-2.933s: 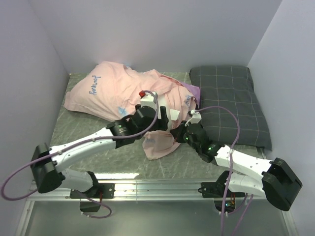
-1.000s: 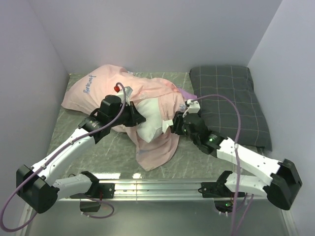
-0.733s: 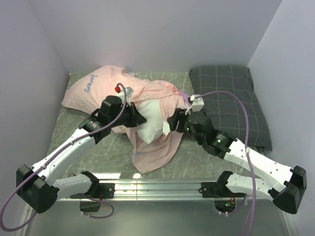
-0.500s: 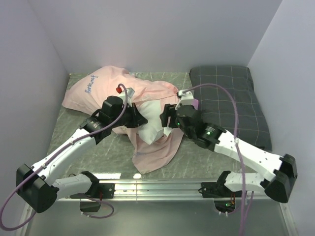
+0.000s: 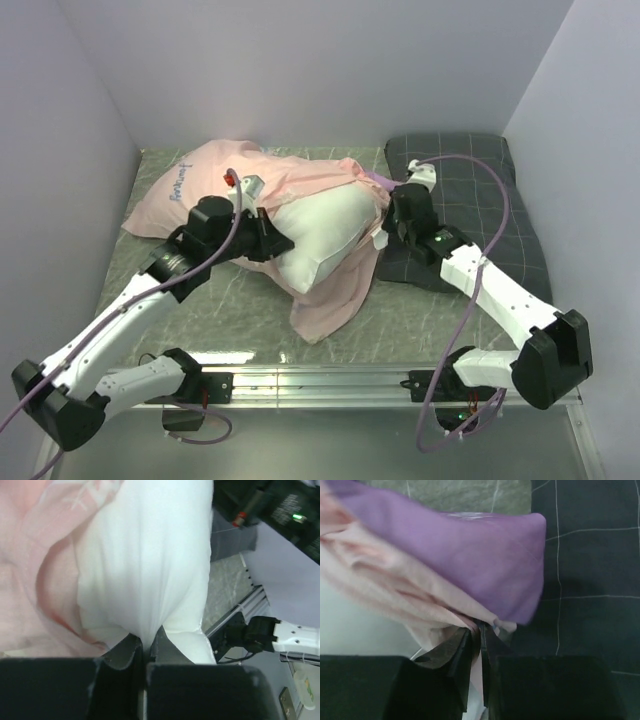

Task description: Remove the pillowcase from the pillow

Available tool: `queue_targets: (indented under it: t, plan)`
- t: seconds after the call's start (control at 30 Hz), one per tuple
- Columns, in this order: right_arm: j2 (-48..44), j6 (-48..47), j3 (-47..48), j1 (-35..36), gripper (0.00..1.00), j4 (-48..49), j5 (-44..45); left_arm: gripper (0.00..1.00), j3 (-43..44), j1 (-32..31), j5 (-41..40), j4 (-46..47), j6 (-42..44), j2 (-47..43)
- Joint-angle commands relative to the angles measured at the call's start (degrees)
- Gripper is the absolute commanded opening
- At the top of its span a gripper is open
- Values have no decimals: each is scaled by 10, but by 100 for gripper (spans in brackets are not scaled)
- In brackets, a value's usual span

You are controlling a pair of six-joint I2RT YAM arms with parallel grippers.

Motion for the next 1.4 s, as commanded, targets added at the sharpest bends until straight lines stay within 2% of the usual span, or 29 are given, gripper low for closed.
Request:
queue_targets:
  t: [0.0,0.1,0.13,0.23,0.37,0.53,0.67,0.7,0.8,0.9,0.93,0.97,1.0,1.03,1.07,1.17,1.37]
  plan:
    - [7,-1,-17,-74,17,71,-74,0,67,-3,42,4,22,-66]
    - [39,10,-14,-126,15,113,-152,1,98,-4,53,-35,39,-81]
    - [49,12,-11,-138,14,124,-218,0,104,-3,59,-42,47,-84]
    - [90,26,18,-173,11,138,-277,1,135,-4,85,-75,66,-90]
    - [149,57,44,-196,10,168,-347,1,145,-3,104,-77,71,-107]
    - [202,83,64,-197,8,202,-387,1,159,-4,115,-75,73,-120]
    - [227,97,53,-158,8,239,-406,0,150,-3,103,-15,51,-132]
    - [230,91,55,-119,8,230,-378,1,137,-3,103,39,37,-131]
    - [232,79,40,-43,9,249,-329,0,132,-4,61,123,2,-111]
    - [222,105,-19,-10,19,326,-329,0,135,-4,-11,178,-32,-77]
    - [215,121,-33,0,27,342,-332,1,131,-3,-33,224,-40,-63]
    - [209,128,-64,2,29,360,-339,1,128,-3,-93,242,-47,-56]
    - [201,135,-79,5,32,388,-339,0,123,-3,-113,264,-57,-47]
    - [176,143,-94,11,40,396,-330,1,127,-3,-121,273,-59,-19]
    - [162,144,-117,14,44,399,-325,0,136,-4,-161,269,-59,-1]
    - [99,139,-147,33,54,380,-295,1,164,-4,-150,271,-65,63]
    - [-83,128,-216,86,63,310,-206,0,108,-6,-142,326,-85,123]
